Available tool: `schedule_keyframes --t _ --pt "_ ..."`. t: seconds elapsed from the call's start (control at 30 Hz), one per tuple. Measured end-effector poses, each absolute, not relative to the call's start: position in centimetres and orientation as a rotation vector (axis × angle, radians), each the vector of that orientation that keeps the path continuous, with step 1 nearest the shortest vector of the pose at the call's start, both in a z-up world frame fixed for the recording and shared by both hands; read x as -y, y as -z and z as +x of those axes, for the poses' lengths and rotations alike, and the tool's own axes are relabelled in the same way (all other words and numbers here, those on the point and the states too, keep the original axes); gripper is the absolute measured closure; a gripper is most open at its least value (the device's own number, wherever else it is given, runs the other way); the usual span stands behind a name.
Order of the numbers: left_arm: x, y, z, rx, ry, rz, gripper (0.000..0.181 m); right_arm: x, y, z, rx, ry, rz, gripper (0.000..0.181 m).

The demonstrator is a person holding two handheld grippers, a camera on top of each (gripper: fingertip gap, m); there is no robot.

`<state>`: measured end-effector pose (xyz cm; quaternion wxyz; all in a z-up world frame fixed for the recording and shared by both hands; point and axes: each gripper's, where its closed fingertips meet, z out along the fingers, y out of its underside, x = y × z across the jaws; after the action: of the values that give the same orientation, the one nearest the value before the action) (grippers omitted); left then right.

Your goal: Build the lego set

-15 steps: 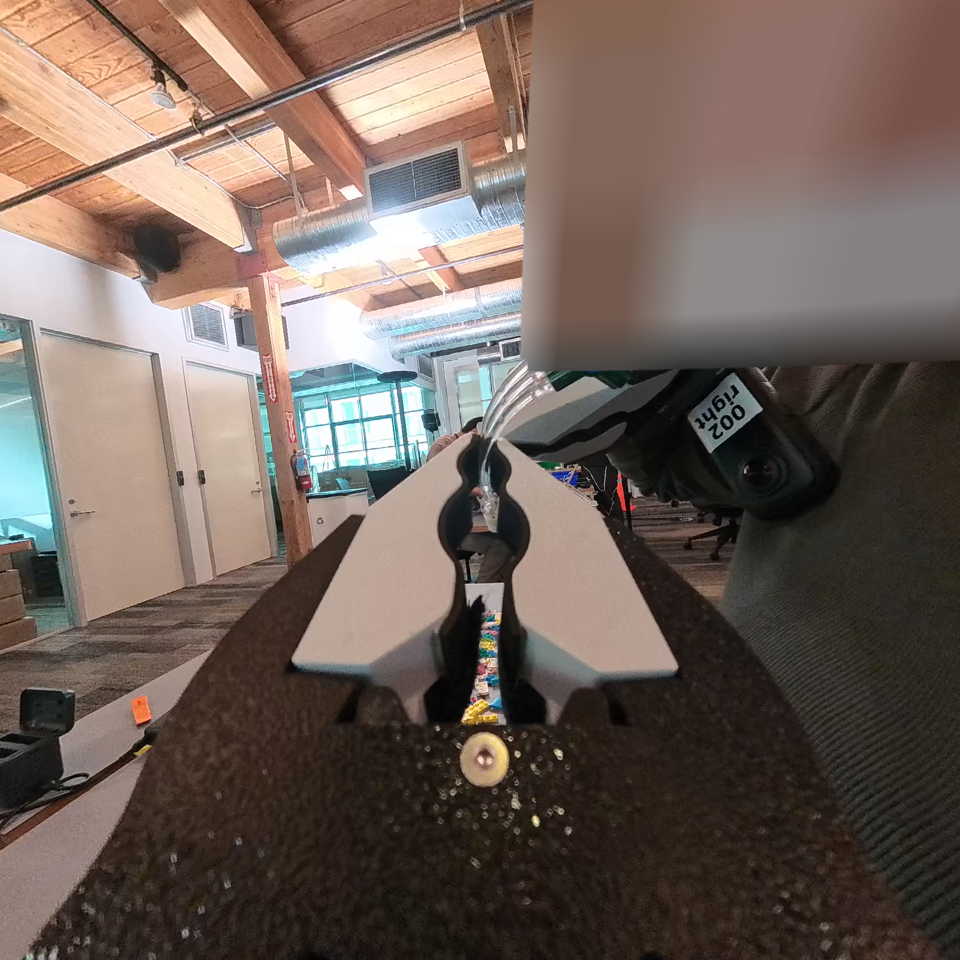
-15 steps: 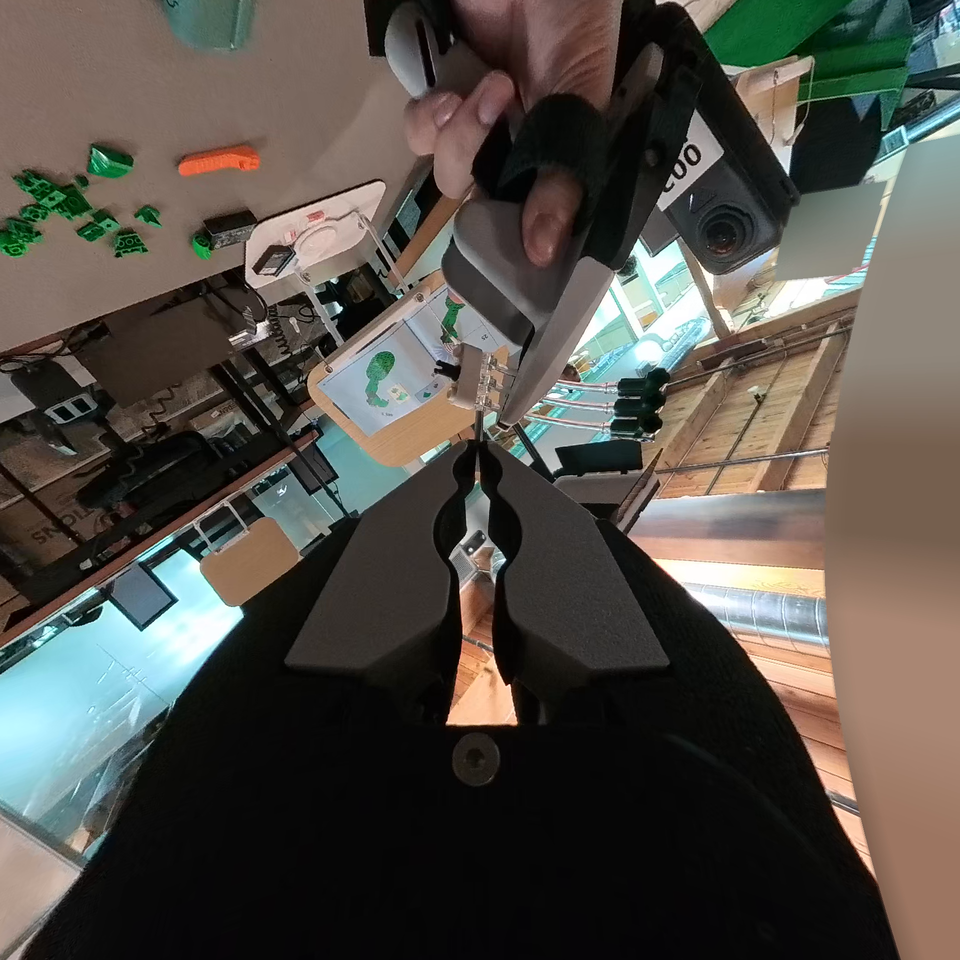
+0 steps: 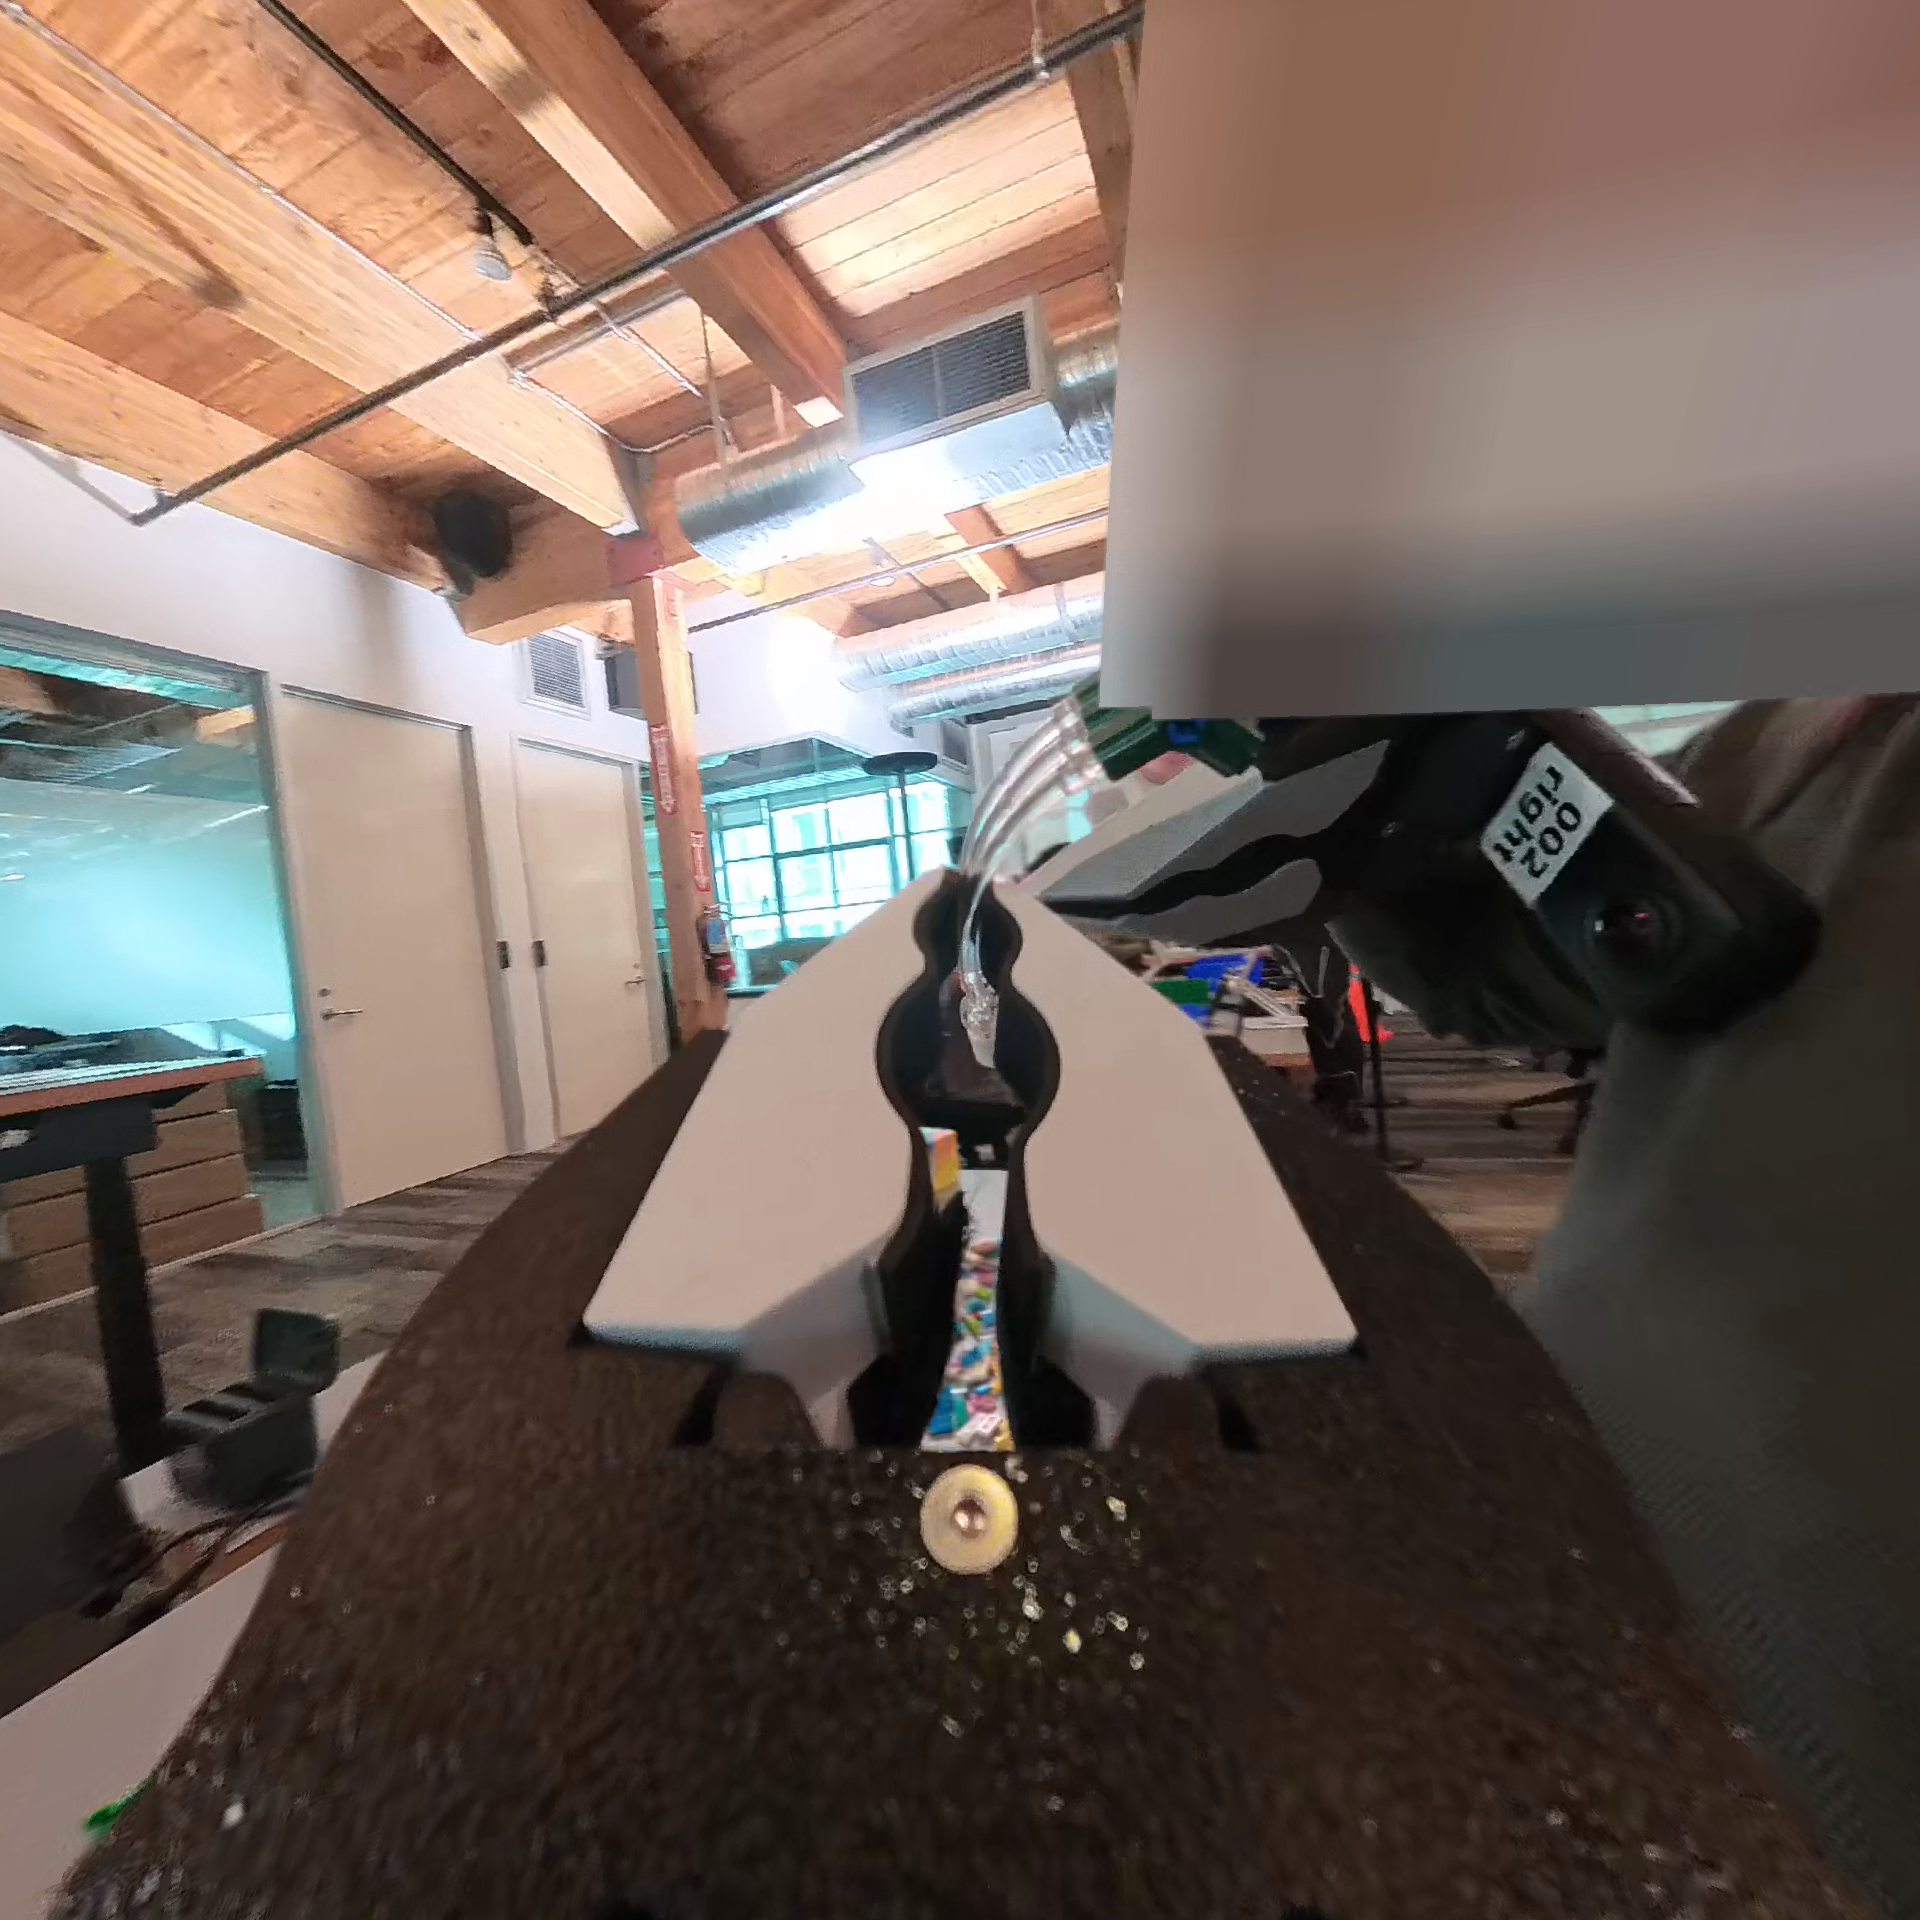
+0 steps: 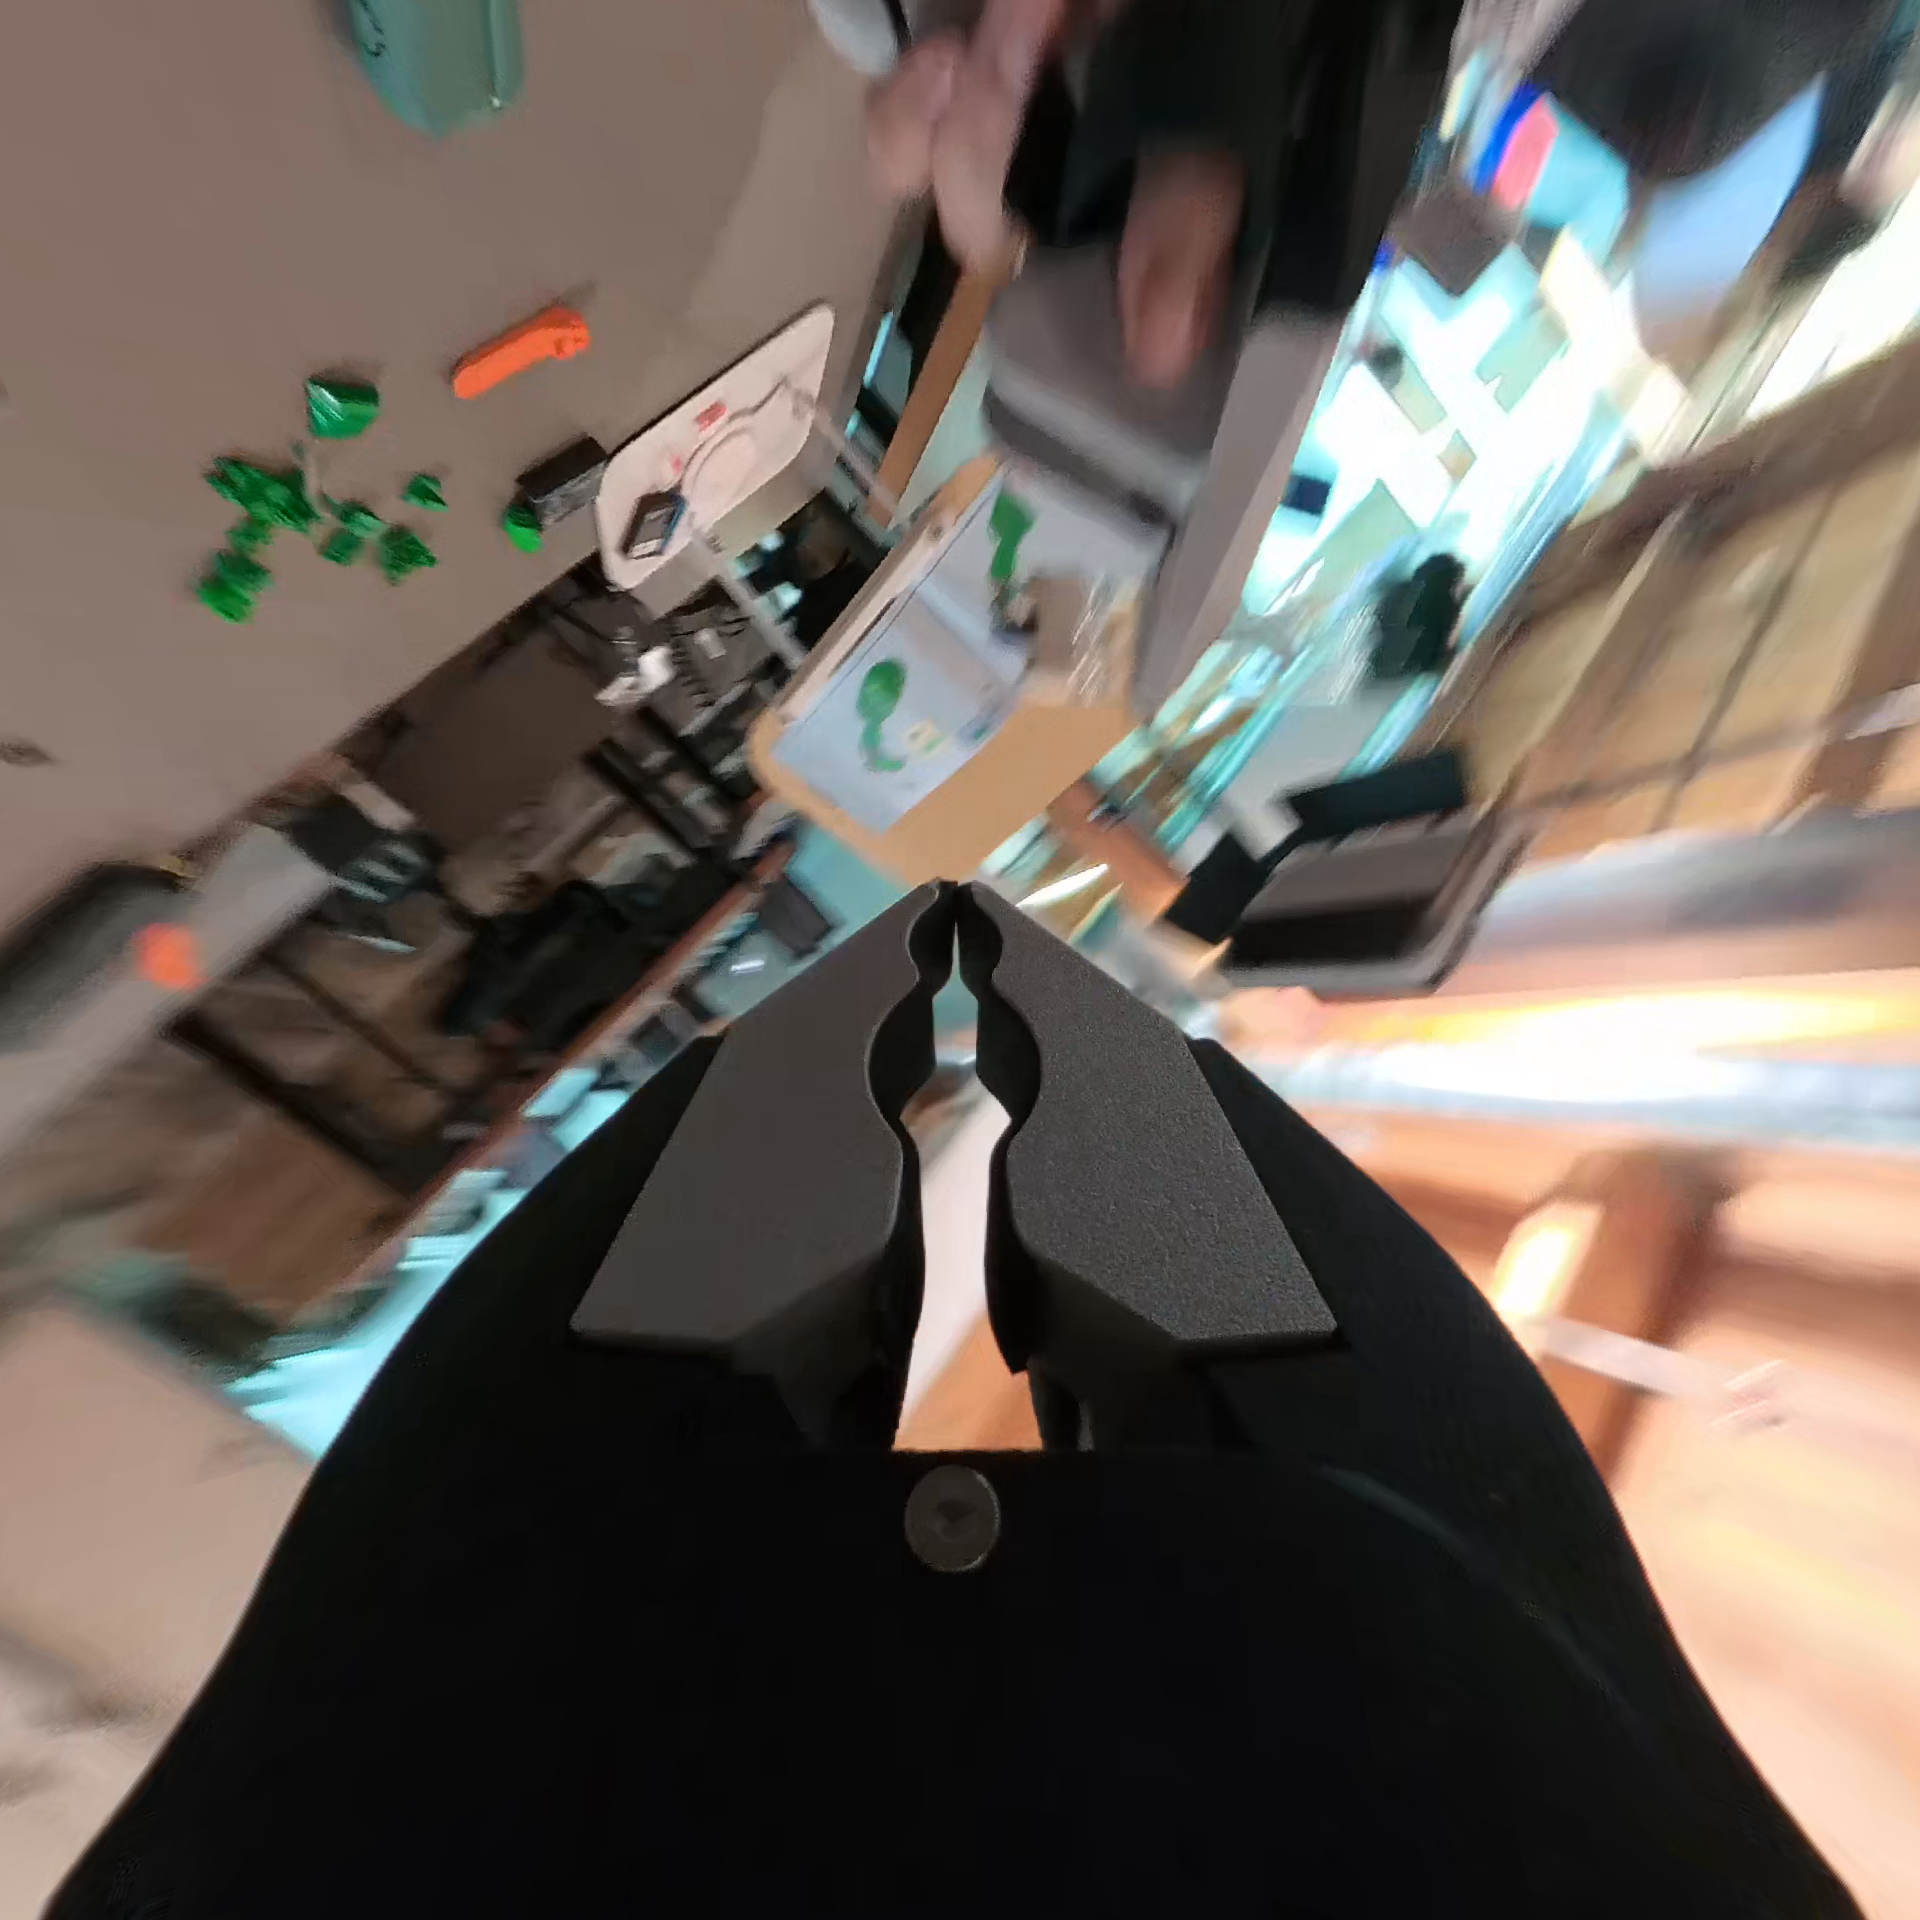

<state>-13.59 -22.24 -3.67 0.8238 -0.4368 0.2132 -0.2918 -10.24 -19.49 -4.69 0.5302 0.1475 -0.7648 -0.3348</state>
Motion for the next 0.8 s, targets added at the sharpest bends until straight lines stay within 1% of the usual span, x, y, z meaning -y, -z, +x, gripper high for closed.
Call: schedule_keyframes --t 0.13,0.2,0.33,0.43,0.6,0.63,0.7,0.8 --pt "22.0 4.0 -16.4 -0.375 0.544 -0.937 0.181 15.0 6.9 -8.8 1.865 0.612 -0.104 0.181" --pt "22.0 4.2 -17.7 -0.344 0.511 -0.942 0.181 13.0 9.9 -8.4 1.895 0.413 -0.334 0.181" --pt "21.9 4.7 -19.8 -0.3 0.463 -0.954 0.181 8.5 18.0 -7.8 1.97 0.012 -0.841 0.181" --pt "20.9 5.9 -21.4 -0.269 0.371 -0.984 0.181 6.2 22.7 -8.4 1.994 -0.304 -1.113 0.173" --pt "18.2 10.2 -23.8 -0.197 0.312 -1.027 0.181 4.4 27.0 -12.0 1.879 -0.81 -1.571 0.159" --pt "17.8 11.0 -24.1 -0.17 0.314 -1.026 0.181 4.2 27.8 -12.8 1.842 -0.846 -1.651 0.158" --pt "17.0 12.5 -24.3 -0.152 0.28 -1.021 0.181 5.0 29.1 -14.0 1.845 -0.888 -1.675 0.159" --pt "15.7 14.5 -23.8 -0.183 0.213 -1.06 0.181 5.1 31.5 -14.6 1.919 -0.706 -1.622 0.158"
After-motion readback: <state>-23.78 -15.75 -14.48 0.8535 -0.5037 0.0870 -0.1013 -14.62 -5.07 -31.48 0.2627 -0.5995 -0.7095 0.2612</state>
